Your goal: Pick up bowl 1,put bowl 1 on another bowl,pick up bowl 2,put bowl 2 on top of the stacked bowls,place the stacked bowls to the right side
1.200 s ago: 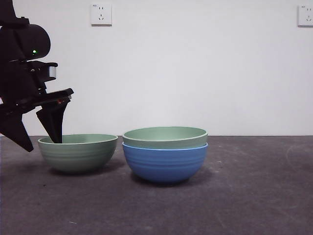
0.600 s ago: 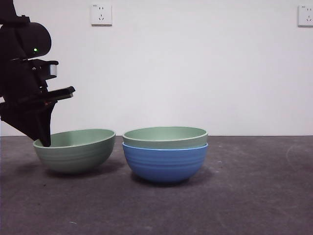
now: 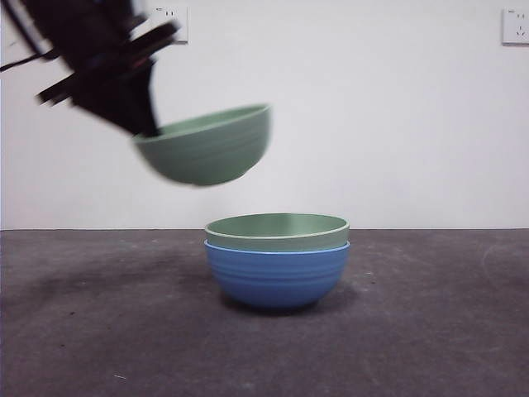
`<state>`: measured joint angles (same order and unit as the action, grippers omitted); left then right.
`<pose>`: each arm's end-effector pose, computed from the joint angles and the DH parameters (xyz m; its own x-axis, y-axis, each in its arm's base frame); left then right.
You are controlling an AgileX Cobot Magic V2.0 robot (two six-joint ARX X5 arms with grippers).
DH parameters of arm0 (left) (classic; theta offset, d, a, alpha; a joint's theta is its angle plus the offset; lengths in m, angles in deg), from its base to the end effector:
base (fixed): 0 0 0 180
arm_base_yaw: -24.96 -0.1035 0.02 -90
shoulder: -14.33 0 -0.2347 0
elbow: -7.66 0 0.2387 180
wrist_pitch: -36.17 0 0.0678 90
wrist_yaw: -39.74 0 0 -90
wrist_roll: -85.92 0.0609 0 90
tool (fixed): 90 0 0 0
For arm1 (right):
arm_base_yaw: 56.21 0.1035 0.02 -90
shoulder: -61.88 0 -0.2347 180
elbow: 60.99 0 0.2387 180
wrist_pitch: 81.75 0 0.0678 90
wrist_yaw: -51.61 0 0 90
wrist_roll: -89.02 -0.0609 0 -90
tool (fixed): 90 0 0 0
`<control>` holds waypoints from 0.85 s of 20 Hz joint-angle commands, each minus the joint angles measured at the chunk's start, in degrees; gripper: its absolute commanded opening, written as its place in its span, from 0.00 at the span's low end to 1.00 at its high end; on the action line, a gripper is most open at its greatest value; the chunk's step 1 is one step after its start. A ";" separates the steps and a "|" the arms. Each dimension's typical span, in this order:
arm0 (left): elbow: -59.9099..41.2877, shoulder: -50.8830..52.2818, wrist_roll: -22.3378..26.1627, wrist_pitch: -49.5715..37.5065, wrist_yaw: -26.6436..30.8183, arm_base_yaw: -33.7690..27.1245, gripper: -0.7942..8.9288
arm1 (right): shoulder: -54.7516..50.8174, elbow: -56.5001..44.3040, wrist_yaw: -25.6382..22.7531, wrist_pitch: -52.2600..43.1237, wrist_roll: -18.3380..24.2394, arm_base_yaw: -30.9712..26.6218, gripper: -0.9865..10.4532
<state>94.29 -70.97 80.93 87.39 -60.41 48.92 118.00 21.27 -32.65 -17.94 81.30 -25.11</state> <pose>0.2896 -0.1405 0.2452 0.5080 -0.4186 -0.7528 0.4408 0.8772 -0.1903 0.1725 0.1111 0.3250 0.6227 0.4924 -0.6080 -0.5062 0.8461 0.1669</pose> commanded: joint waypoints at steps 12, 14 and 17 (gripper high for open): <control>11.61 -18.01 0.09 4.57 4.09 8.90 0.07 | 0.02 -0.02 -0.17 0.17 -0.37 0.00 0.33; 11.61 -19.50 0.35 5.11 4.20 8.96 0.07 | 0.02 -0.02 -0.17 0.76 -0.35 0.00 0.33; 11.61 -20.74 0.48 6.19 4.11 9.03 0.07 | 0.02 -0.02 -0.17 0.81 -0.35 0.00 0.33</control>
<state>105.59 -91.14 80.95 93.36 -56.17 57.78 118.00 21.27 -32.65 -17.02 81.30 -25.11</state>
